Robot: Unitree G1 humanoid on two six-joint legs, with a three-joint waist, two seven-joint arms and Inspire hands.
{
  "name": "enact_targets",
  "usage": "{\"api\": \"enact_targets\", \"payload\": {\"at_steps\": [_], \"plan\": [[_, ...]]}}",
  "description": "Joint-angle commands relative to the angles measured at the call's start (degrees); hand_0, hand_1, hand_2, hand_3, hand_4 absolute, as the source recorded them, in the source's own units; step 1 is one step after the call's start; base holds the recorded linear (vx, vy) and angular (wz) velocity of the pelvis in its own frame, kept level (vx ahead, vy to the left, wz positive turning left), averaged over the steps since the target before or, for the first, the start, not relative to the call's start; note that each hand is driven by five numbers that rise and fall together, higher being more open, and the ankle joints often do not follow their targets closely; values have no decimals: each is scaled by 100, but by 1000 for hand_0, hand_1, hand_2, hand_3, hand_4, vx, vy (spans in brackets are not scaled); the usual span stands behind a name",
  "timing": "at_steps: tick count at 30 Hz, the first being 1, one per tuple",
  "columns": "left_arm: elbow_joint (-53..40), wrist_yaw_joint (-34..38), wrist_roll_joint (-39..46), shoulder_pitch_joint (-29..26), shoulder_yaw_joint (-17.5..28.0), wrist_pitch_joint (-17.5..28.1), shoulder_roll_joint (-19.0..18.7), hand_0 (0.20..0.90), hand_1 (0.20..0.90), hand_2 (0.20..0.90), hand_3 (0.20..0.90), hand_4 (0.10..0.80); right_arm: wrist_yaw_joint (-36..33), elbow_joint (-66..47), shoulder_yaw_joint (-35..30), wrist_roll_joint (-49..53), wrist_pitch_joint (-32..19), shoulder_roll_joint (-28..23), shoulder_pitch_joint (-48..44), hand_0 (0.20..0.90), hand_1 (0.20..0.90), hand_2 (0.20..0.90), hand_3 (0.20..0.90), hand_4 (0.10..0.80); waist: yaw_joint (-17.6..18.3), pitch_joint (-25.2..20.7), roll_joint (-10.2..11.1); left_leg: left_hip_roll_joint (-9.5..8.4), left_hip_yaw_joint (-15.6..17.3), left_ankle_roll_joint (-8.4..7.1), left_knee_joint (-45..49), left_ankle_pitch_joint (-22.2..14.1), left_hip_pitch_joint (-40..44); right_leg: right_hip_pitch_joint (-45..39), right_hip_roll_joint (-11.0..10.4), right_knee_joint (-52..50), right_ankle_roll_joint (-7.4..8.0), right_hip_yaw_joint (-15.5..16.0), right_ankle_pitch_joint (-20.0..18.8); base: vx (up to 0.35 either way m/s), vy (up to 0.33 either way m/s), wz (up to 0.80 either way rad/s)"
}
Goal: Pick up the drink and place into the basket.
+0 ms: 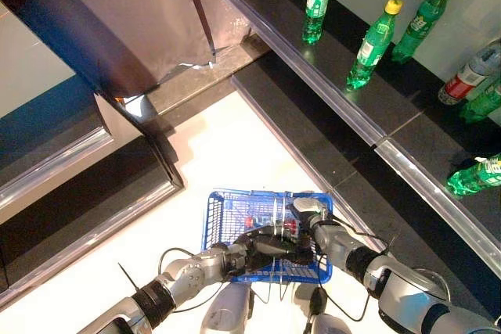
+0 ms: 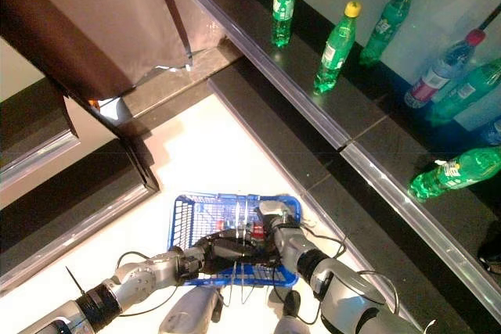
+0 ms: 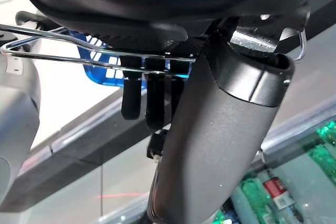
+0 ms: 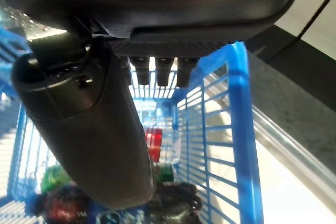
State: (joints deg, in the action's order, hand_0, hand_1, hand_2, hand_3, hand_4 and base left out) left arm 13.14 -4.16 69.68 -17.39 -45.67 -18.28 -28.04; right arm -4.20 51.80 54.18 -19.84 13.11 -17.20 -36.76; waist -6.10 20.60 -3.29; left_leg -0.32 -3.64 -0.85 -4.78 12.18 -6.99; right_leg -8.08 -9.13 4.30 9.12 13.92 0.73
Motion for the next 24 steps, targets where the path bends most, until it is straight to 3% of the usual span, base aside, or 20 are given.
{"api": "enact_targets", "payload": {"at_steps": [1,8,13,22,24], "plan": [[-2179,-868,972,-314,551,705,972,300,300,300,200,100,-526,-489,-17,234,-190,-226,-363,900,900,900,900,800,-103,-589,121,127,279,-83,-15,-1032,756,684,-192,-275,-142,-250,-449,0,0,0],[-2600,-344,706,564,1273,701,629,300,300,300,200,100,-804,-2347,-464,120,-140,-1021,618,900,900,900,900,800,-1,-736,182,193,335,-124,-22,-1077,907,515,-155,-211,-108,-263,-424,11,-3,-1],[-2796,-211,475,1504,2014,557,417,300,300,300,200,100,-982,-3432,-1149,14,-563,-1626,1751,900,900,900,900,800,29,-935,206,255,365,-156,-22,-1111,1041,310,-119,-113,-75,-231,-405,44,-13,-5],[-2567,-9,-206,2277,2767,876,326,300,300,300,200,100,-1092,-4084,-1878,89,-858,-1837,2750,900,900,900,900,800,24,-1147,254,334,397,-210,-22,-1106,1145,96,-79,-25,-45,-144,-368,8,-14,-6],[-2297,145,-611,2414,2955,1119,341,300,300,300,200,100,-1220,-4163,-2109,310,-906,-1756,2997,900,900,900,900,800,56,-1212,286,358,425,-231,-22,-1102,1174,46,-59,-17,-44,-131,-352,-4,-33,-1]]}}
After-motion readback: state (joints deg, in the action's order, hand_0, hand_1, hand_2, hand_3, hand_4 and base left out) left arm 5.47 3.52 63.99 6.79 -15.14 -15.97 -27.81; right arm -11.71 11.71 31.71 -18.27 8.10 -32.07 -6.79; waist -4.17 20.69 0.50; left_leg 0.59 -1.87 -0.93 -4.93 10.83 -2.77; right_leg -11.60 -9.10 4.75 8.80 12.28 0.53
